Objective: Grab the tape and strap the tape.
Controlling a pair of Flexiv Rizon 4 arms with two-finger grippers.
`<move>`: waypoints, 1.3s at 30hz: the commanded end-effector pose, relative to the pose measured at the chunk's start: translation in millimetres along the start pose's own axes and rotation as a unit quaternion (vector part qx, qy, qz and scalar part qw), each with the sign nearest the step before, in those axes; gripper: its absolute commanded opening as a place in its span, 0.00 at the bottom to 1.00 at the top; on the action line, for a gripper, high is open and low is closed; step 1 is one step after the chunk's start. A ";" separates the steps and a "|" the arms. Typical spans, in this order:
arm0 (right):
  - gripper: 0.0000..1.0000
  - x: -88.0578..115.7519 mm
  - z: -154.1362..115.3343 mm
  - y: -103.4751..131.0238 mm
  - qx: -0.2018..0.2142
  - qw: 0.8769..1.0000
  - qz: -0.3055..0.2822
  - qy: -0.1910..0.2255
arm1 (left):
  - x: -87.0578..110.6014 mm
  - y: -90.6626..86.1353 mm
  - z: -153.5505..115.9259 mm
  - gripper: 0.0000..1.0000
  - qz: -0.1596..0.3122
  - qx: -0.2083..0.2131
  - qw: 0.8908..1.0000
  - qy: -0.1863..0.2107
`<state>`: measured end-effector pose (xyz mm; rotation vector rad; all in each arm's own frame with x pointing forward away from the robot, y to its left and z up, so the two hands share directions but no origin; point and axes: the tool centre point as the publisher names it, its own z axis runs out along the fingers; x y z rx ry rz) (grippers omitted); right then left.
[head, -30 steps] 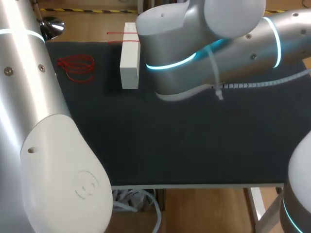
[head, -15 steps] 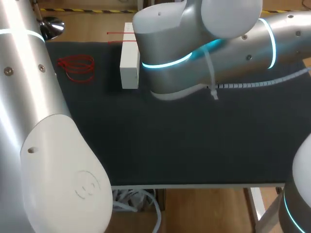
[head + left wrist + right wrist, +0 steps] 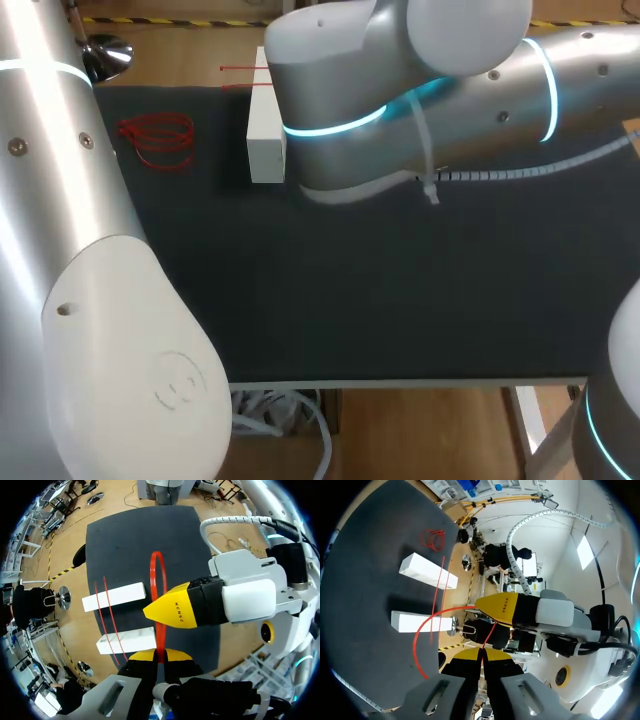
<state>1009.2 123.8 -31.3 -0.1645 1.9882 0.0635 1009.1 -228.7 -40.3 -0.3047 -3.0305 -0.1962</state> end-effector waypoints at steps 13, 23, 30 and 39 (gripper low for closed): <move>0.00 -3.2 -11.4 -2.2 0.008 1.000 -0.002 -0.005 | -1.7 -2.0 -1.9 0.00 0.000 -0.003 1.000 0.003; 0.00 3.7 -17.9 -4.2 0.032 0.999 -0.006 -0.033 | -1.7 -2.0 -1.9 0.00 0.000 -0.003 1.000 0.003; 0.00 9.4 -15.1 -5.4 0.048 0.997 -0.007 -0.054 | -1.7 -2.0 -1.9 0.00 0.000 -0.003 1.000 0.003; 0.00 7.6 -16.3 -7.2 0.049 0.995 -0.001 -0.089 | -1.7 -2.0 -1.9 0.00 0.000 -0.003 1.000 0.003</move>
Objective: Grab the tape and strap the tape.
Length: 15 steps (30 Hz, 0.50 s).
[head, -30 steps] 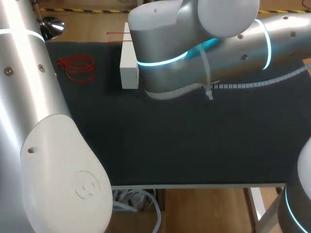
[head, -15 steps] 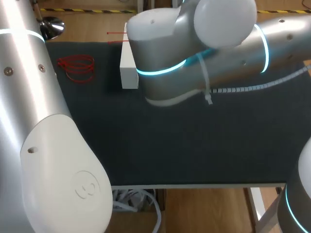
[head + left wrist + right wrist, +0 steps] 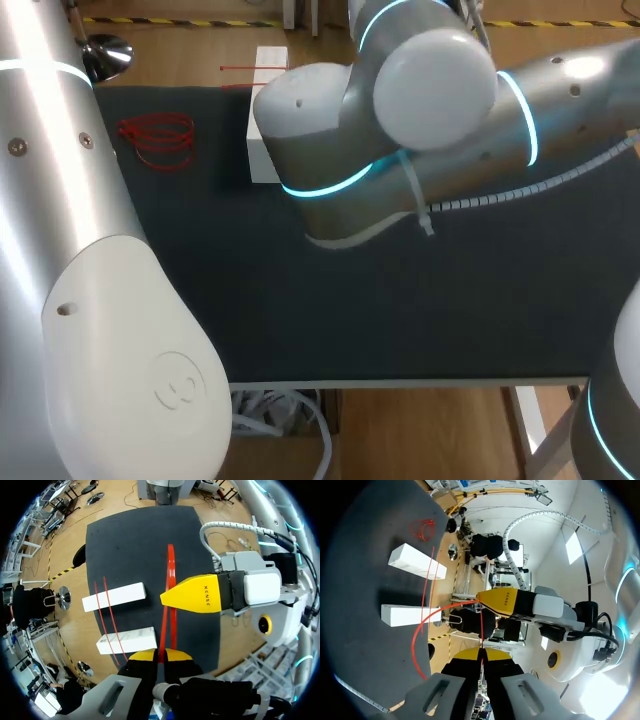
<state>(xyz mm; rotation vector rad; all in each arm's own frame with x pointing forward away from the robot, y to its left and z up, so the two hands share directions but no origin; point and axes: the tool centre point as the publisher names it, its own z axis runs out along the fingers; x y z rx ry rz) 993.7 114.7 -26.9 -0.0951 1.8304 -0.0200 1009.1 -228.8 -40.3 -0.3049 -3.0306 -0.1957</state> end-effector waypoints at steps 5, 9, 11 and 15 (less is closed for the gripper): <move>0.00 6.1 0.7 -4.5 0.005 1.000 0.007 -0.016 | -1.7 -1.8 -1.8 0.00 0.000 -0.003 1.000 0.003; 0.00 5.9 -1.3 -9.4 0.012 0.999 0.018 -0.030 | -1.7 -1.8 -1.8 0.00 0.000 -0.003 1.000 0.003; 0.00 6.0 -1.4 -11.7 0.013 0.999 0.024 -0.032 | -1.7 -1.8 -1.8 0.00 0.000 -0.003 1.000 0.003; 0.00 4.8 -3.7 -15.0 0.013 0.999 0.031 -0.041 | -1.7 -1.8 -1.8 0.00 0.000 -0.003 1.000 0.003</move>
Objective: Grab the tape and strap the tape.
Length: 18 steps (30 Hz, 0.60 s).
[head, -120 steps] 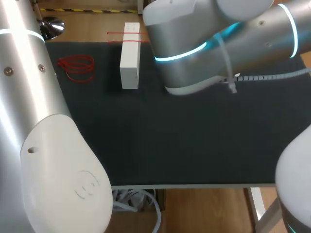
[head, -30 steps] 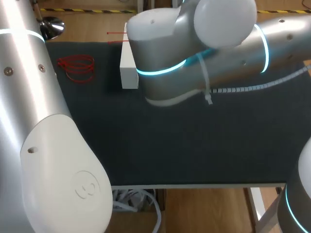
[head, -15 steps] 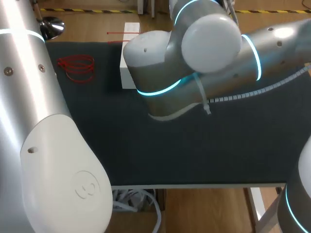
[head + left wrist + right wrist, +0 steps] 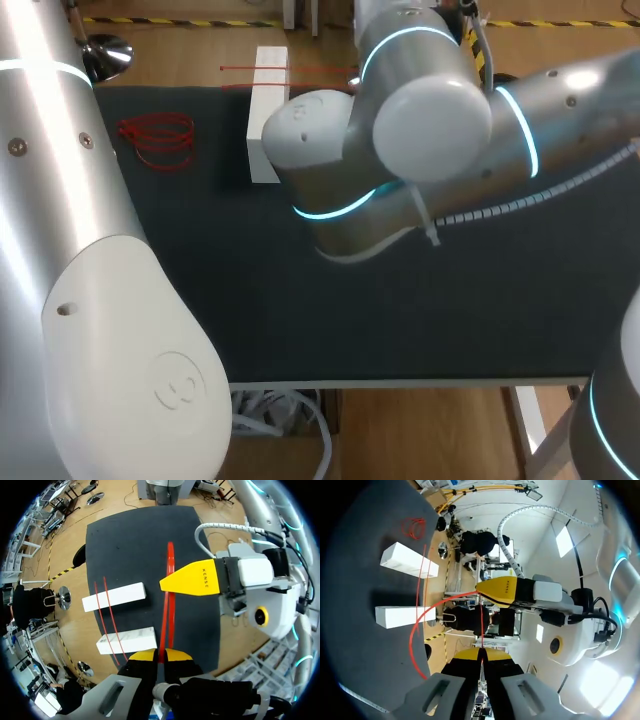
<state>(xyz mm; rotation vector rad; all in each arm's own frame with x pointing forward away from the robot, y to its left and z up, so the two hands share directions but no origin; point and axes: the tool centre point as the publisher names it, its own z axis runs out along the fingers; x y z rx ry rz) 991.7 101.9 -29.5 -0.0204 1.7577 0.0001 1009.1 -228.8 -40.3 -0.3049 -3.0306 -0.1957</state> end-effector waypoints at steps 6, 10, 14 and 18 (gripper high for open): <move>0.00 -1.3 -5.8 -9.1 0.002 1.000 0.006 -0.010 | -1.7 -1.8 -1.8 0.00 0.000 -0.003 1.000 0.003; 0.00 -1.3 -6.9 -12.8 0.007 1.000 0.009 -0.013 | -1.7 -1.8 -1.8 0.00 0.000 -0.003 1.000 0.003; 0.00 -1.7 -5.4 -15.4 0.011 1.000 0.011 -0.017 | -1.7 -1.8 -1.8 0.00 0.000 -0.003 1.000 0.003; 0.00 -4.4 -2.3 -16.5 0.014 1.000 0.010 -0.024 | -1.7 -1.8 -1.8 0.00 0.000 -0.003 1.000 0.003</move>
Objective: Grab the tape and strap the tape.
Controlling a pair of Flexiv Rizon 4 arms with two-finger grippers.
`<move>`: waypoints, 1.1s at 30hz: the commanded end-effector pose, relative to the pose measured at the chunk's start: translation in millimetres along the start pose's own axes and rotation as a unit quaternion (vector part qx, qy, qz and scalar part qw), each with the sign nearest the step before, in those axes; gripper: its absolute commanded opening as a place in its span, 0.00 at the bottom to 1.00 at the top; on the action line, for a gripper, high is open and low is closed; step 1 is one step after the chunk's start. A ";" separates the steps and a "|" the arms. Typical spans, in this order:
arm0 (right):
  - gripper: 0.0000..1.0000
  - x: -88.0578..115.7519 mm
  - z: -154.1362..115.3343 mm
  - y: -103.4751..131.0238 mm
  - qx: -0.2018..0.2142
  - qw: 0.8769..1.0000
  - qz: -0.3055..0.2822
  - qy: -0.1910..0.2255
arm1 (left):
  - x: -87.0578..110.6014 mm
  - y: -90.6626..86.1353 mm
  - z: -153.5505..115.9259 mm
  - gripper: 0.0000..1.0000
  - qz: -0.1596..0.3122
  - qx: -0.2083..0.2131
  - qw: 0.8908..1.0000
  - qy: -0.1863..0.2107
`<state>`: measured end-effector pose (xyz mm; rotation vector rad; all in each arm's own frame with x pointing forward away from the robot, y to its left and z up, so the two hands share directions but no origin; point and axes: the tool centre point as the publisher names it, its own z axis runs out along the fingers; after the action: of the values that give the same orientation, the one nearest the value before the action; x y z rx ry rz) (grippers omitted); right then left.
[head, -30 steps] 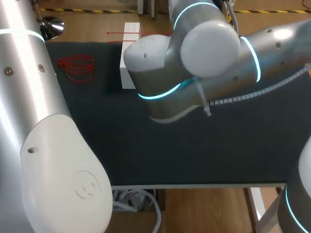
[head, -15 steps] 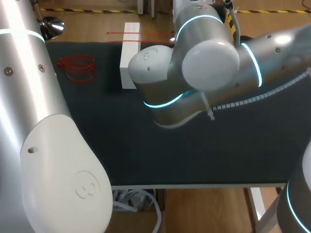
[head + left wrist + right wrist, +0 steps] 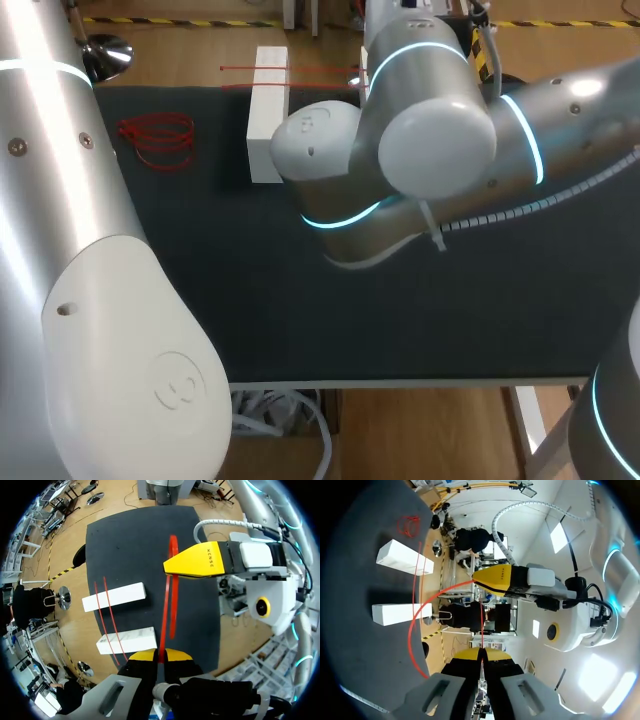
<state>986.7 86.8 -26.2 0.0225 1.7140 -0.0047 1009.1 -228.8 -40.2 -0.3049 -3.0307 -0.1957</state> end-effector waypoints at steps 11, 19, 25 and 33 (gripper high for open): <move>0.00 -7.7 13.1 -1.7 0.002 1.000 -0.002 -0.011 | -1.7 -1.8 -1.8 0.00 0.000 -0.003 1.000 0.003; 0.00 -8.5 17.6 5.1 -0.009 1.000 -0.003 -0.008 | -1.7 -1.8 -1.8 0.00 0.000 -0.003 1.000 0.003; 0.00 -9.5 16.2 11.0 -0.018 1.000 -0.005 -0.006 | -1.7 -1.8 -1.8 0.00 0.000 -0.003 1.000 0.003; 0.00 -6.2 15.3 16.3 -0.023 1.000 -0.008 0.001 | -1.7 -1.8 -1.8 0.00 0.000 -0.003 1.000 0.003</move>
<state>1003.9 102.1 -25.7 -0.0230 1.7070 0.0261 1009.1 -228.8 -40.2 -0.3049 -3.0307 -0.1957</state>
